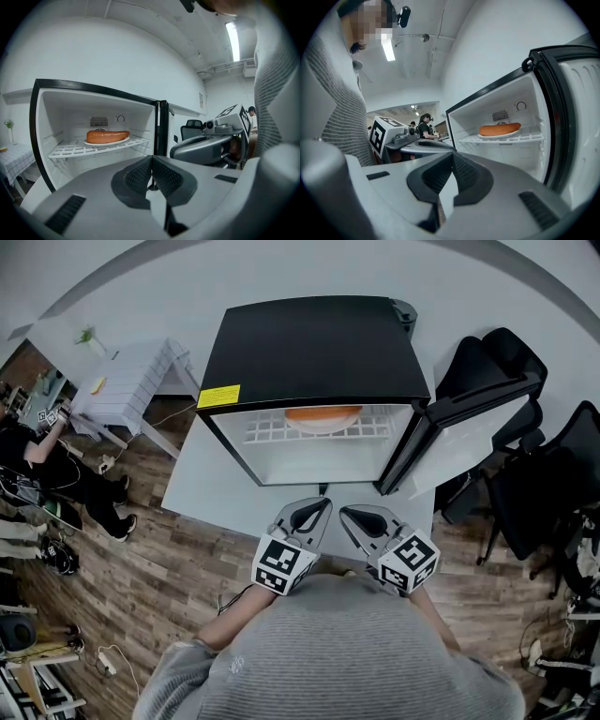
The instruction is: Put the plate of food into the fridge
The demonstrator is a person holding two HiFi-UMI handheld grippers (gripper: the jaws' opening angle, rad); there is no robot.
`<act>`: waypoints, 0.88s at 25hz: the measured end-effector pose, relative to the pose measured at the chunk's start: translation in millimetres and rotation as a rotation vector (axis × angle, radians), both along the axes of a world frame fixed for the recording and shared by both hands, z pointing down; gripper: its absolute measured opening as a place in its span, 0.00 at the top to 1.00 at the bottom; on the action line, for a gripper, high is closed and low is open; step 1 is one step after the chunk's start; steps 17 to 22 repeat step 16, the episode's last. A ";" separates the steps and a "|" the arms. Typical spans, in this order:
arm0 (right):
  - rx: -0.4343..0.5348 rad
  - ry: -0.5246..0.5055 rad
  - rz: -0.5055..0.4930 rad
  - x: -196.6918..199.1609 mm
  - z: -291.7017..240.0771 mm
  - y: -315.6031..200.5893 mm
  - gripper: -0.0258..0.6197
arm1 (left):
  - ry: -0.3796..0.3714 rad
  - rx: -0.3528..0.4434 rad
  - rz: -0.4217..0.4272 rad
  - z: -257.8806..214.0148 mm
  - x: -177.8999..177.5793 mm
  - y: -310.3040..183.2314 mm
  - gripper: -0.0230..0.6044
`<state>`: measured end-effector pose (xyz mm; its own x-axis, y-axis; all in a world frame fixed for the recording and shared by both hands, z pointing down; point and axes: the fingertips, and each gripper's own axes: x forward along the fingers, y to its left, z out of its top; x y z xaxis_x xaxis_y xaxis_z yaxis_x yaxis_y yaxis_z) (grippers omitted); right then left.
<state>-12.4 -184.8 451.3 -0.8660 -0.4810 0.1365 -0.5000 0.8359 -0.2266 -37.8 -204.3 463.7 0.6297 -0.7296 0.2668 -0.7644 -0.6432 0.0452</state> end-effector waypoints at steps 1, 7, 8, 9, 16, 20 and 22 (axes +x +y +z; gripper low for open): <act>0.002 0.000 0.000 0.2 -0.5 0.1 0.94 | 0.000 0.006 0.002 -2.4 1.3 -0.2 0.95; -0.003 -0.001 -0.004 3.1 0.9 1.6 0.94 | -0.002 0.008 0.000 -5.1 3.6 0.6 0.95; -0.002 0.000 -0.005 3.4 1.0 1.8 0.94 | -0.002 0.007 0.000 -5.0 4.0 0.6 0.95; -0.001 0.003 -0.005 3.8 0.9 1.9 0.94 | -0.002 0.007 0.000 -4.8 4.5 0.7 0.95; 0.006 0.014 -0.005 5.9 -0.9 2.6 0.94 | -0.005 0.001 0.002 -2.2 7.8 2.7 0.95; 0.006 0.014 -0.005 5.9 -0.9 2.6 0.94 | -0.005 0.001 0.002 -2.2 7.8 2.7 0.95; 0.006 0.014 -0.005 5.9 -0.9 2.6 0.94 | -0.005 0.001 0.002 -2.2 7.8 2.7 0.95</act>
